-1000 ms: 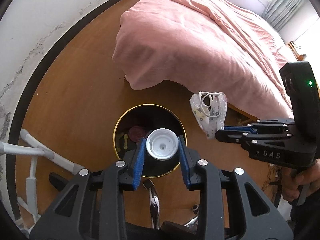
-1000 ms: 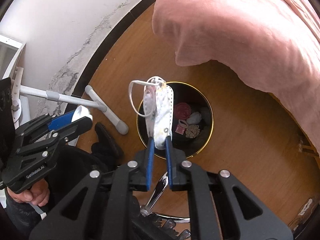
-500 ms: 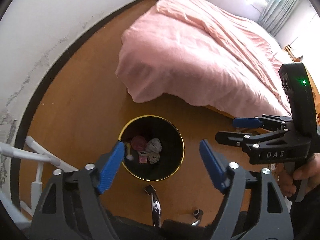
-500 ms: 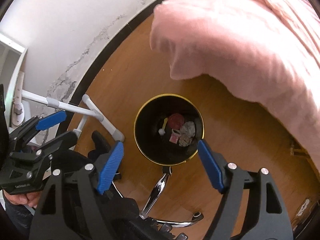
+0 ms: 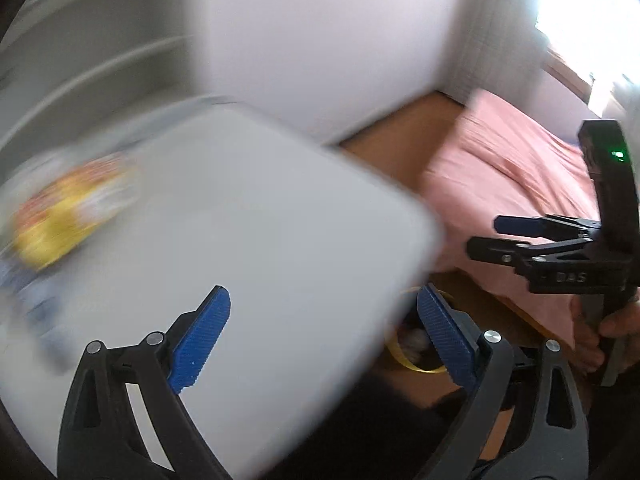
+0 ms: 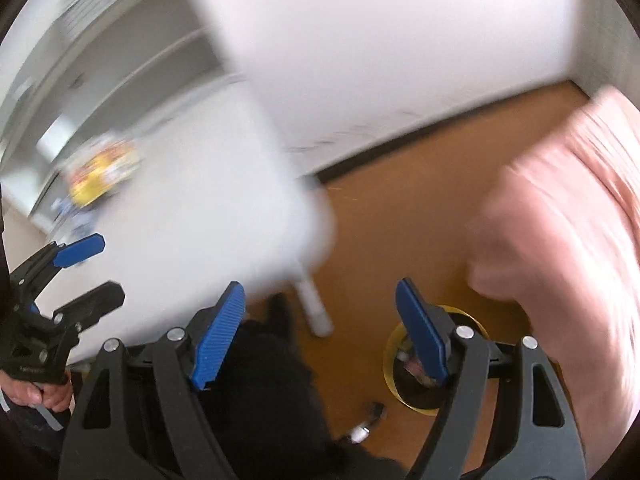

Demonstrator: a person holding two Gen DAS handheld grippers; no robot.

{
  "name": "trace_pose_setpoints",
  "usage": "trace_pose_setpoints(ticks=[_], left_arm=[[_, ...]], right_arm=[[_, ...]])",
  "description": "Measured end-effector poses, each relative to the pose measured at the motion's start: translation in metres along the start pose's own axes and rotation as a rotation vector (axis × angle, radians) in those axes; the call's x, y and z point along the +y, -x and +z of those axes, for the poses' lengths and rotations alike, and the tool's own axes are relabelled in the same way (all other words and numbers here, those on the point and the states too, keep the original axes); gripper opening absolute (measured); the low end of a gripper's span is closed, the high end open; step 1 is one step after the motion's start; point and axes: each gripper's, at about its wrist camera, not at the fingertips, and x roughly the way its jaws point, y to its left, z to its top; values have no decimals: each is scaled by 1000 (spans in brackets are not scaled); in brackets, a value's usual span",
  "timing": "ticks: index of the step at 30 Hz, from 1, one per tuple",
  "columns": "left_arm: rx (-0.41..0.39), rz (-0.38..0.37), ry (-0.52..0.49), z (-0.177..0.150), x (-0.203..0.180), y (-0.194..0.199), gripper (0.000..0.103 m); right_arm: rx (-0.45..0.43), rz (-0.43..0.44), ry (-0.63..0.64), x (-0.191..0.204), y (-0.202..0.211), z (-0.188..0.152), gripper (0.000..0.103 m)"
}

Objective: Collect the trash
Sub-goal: 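Swing both tools back toward the desk, then grasp the clear plastic bag with right tool while left tool grasps the blue-white wrapper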

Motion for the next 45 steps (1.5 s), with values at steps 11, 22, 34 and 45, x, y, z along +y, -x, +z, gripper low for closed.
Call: trace_pose_setpoints(ticks=[11,22,34,45], left_arm=[[-8,365,337,-86,227,104,92],[-40,315,303,-69,275,89,92],[4,248,236,-9,308,11,91],[-2,251,263,-7,294,31,12]], right_arm=[[76,208,396,262,-70,50,76],[43,263,479,380,-90,149,83],[248,260,377,402,-168,190,14],[84,333,406,367,-70,182,12]])
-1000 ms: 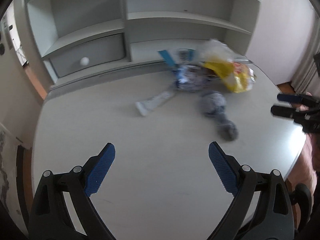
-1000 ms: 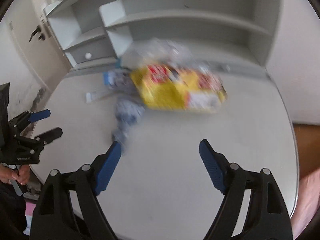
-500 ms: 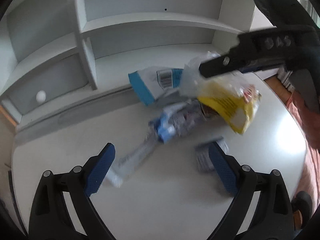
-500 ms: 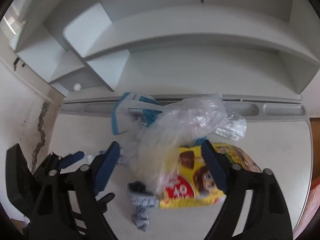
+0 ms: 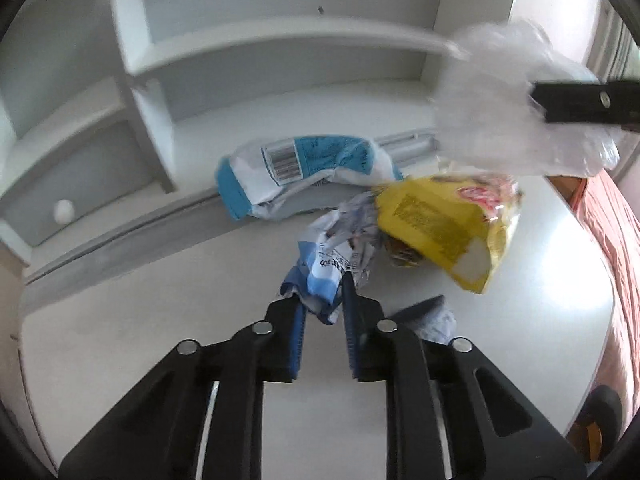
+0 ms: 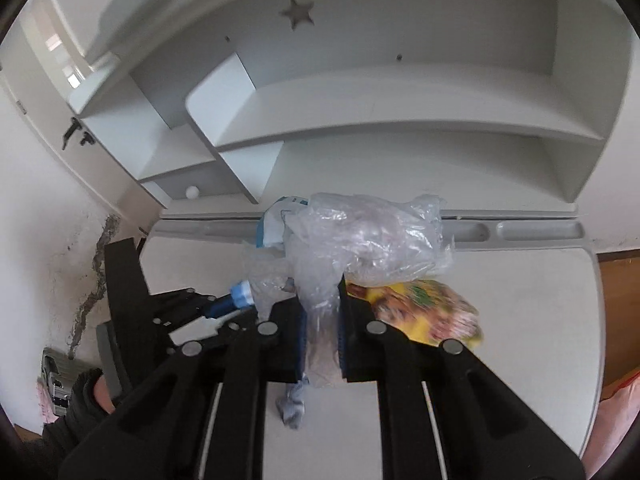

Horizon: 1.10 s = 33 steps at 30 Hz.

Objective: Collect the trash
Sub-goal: 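Grasp the clear plastic bag with right tool while left tool grasps the blue-white wrapper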

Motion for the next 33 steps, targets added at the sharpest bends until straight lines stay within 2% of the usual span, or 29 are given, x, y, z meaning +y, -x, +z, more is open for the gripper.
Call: trace_pose_setpoints(ticks=[1,2,3,8,11,16,18,19,20,21,22,23,25,27,30,33], left_arm=[[-20,14,12,-2,0,13,11],[-37,22,21,-3,0,26,3],[-51,32,25,-5,1,35,0],[-127,76,31,-21,-2,94,0],[-142,82,27,-30,-8,115,0],[-113,74,14,-46,2,114,0],[-92,98,4,-61,3,117,1],[-78,99,-5,-67,3,115,4],[-65,91,-11,-74,3,113,18],[-55,95,-10,-80,4,112,55],[-52,110,-9,-86,3,110,75],[-59,139,-10,-93,3,109,90],[-29,175,-9,-103,-1,103,90],[-1,170,15,-106,-2,97,90],[31,230,55,-108,2,80,90],[77,215,116,-110,10,63,89]], right_arm=[[-11,-1,2,1,7,-4,12],[-23,-1,-1,-1,16,-8,12],[-37,-4,-3,-1,25,-14,12],[-80,-27,-25,-20,68,-51,12],[-94,-34,-56,-38,88,-76,12],[-87,-38,-104,-61,104,-119,12],[-85,-37,-125,-68,107,-134,12],[-85,-35,-132,-70,108,-139,12],[-82,-33,-139,-73,107,-145,12],[-75,-32,-147,-76,105,-150,12],[-66,-33,-156,-79,101,-153,12],[-58,-33,-162,-81,99,-156,12],[-41,-32,-163,-82,90,-159,12],[-31,-27,-160,-82,85,-161,12],[-26,-23,-150,-80,81,-160,12],[-16,-28,-131,-78,79,-160,12]])
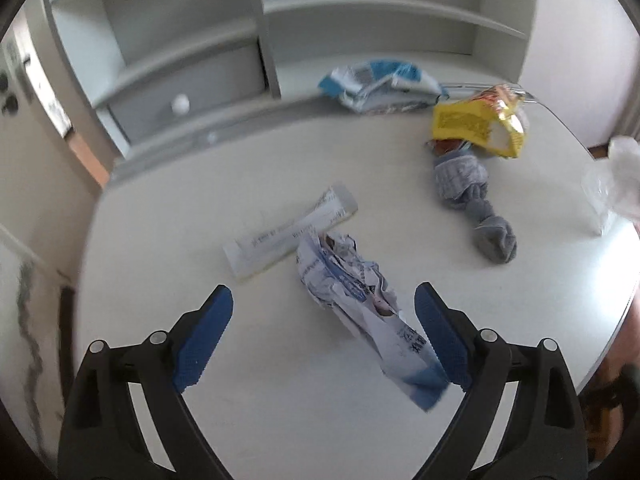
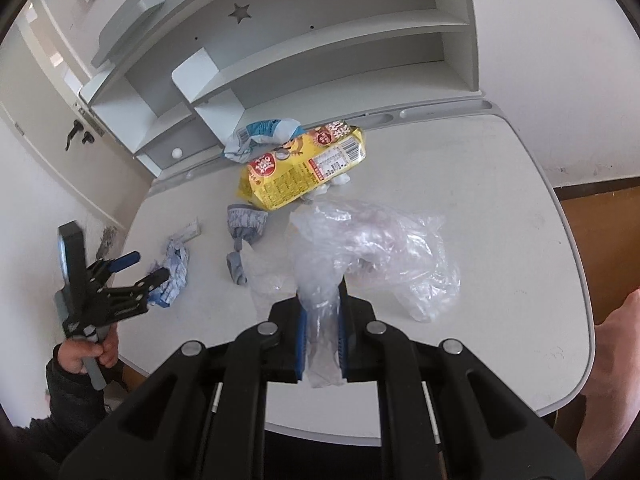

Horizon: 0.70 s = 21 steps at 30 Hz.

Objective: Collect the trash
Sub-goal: 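Grasp the clear plastic bag with right tool while left tool grasps the blue-white wrapper, then carry the plastic bag and wrapper over the black bin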

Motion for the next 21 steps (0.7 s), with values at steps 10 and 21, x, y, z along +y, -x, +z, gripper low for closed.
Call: trace_pose_setpoints(ticks=[10,21], left_arm=[[-30,-48,-29,3,-45,17,25],[-166,-453,-362,19,-279,70,25]], right_arm=[[-98,-85,-21,-42,51,-28,12],[-174,-271,-342,-190,116,-140,12]])
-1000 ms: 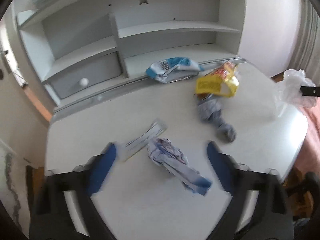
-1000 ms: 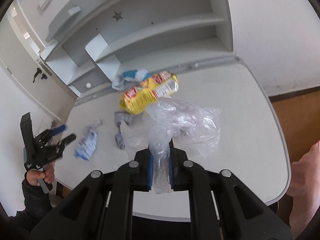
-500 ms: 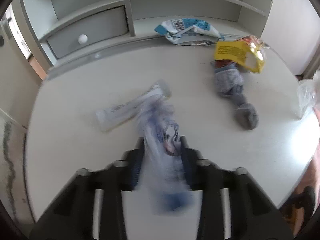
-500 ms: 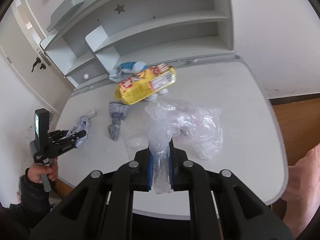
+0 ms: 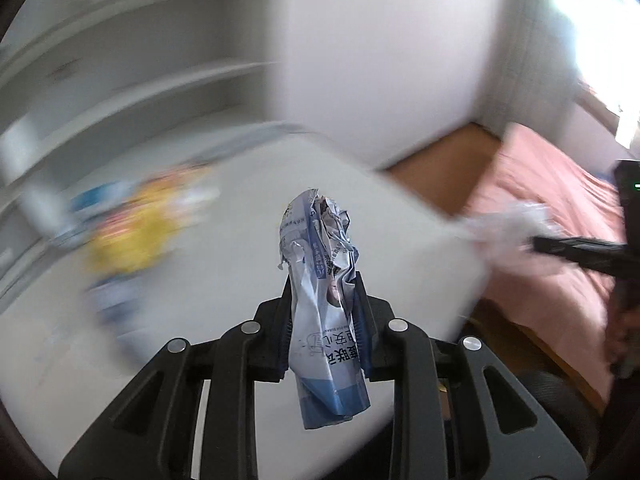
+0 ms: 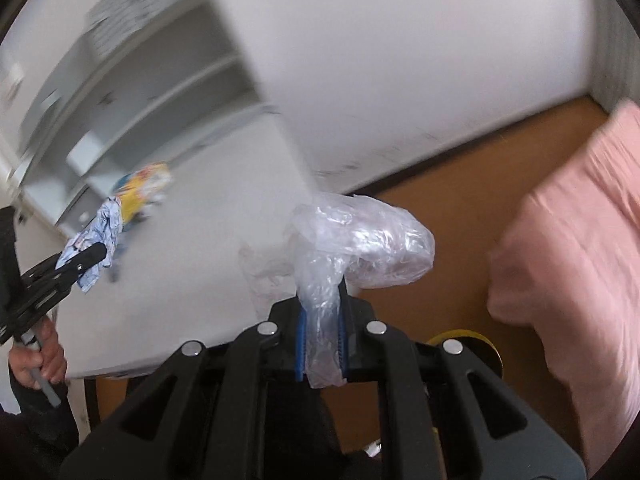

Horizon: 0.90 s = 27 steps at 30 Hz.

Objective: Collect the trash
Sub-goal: 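Carry the plastic bag and wrapper over the black bin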

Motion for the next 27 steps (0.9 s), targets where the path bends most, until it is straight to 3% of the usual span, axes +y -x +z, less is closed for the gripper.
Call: trace_pose_setpoints(ticks=[6,12,19,27], left_arm=[[65,-230,-200,5,-133,-72,25],[172,-335,-329,-18,-211,-144,25],[354,-375,-360,-49,-248,-222,25],[448,-370,-345,-68,-257,-274,25]], right_arm=[[46,-61,-210,-103,-16,-45,12],[173,-96,-401,-191,-63,-101,12],[305,-111,-499,-239,-108,-148,12],[357,-89,-514,-249,-128,-159,13]])
